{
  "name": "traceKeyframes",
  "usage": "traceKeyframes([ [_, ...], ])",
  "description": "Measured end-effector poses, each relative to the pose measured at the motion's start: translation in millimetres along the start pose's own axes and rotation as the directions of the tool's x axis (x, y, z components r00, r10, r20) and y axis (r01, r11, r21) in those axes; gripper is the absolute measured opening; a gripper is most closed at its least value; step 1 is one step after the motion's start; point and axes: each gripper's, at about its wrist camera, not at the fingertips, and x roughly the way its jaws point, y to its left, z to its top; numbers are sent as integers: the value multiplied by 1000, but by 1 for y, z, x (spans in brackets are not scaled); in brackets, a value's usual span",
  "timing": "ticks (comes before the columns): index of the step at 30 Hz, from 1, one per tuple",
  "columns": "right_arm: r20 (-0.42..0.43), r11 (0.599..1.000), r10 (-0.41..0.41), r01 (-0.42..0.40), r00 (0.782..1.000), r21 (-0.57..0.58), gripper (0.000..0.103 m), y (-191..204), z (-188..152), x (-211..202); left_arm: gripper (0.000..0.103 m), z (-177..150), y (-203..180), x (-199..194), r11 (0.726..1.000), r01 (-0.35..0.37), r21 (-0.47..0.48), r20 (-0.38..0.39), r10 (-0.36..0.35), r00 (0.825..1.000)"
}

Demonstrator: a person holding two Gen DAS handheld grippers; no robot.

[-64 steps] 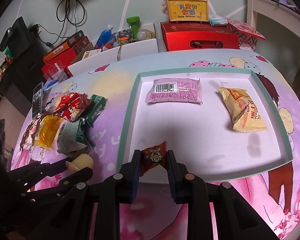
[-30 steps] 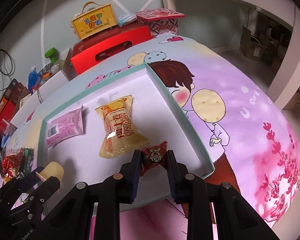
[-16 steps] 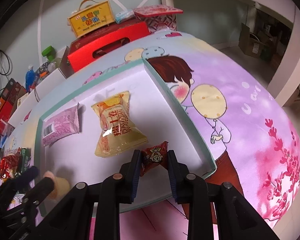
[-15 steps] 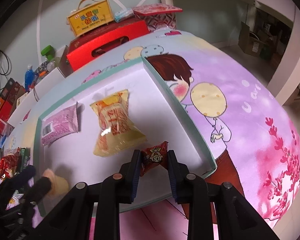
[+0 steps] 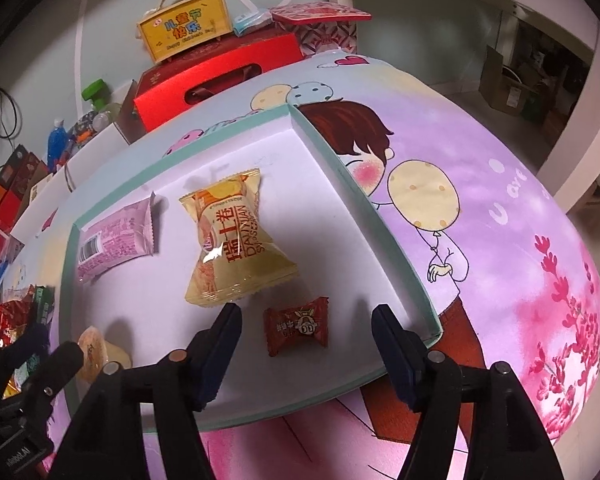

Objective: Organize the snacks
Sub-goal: 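Carry the candy and cake into the white tray and open both tools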

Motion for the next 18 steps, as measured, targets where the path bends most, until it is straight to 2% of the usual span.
traceKeyframes([
  [3,-4,1000,2,-2,1000,-6,77,1,-1,2,94,0,3,1,1000,-26,-5,5,26,1000],
  [4,-2,1000,2,-2,1000,-10,82,2,-1,2,97,0,4,1,999,-31,-8,7,31,999],
  [8,15,1000,1,-1,1000,-31,101,6,-1,1,97,0,8,1,998,-55,-9,20,55,998],
  [9,18,999,0,1,1000,-37,102,7,-1,1,97,0,8,1,998,-59,-6,23,59,998],
  [18,54,998,-7,10,999,-56,103,6,0,-3,97,0,4,-5,995,-89,34,77,87,993],
])
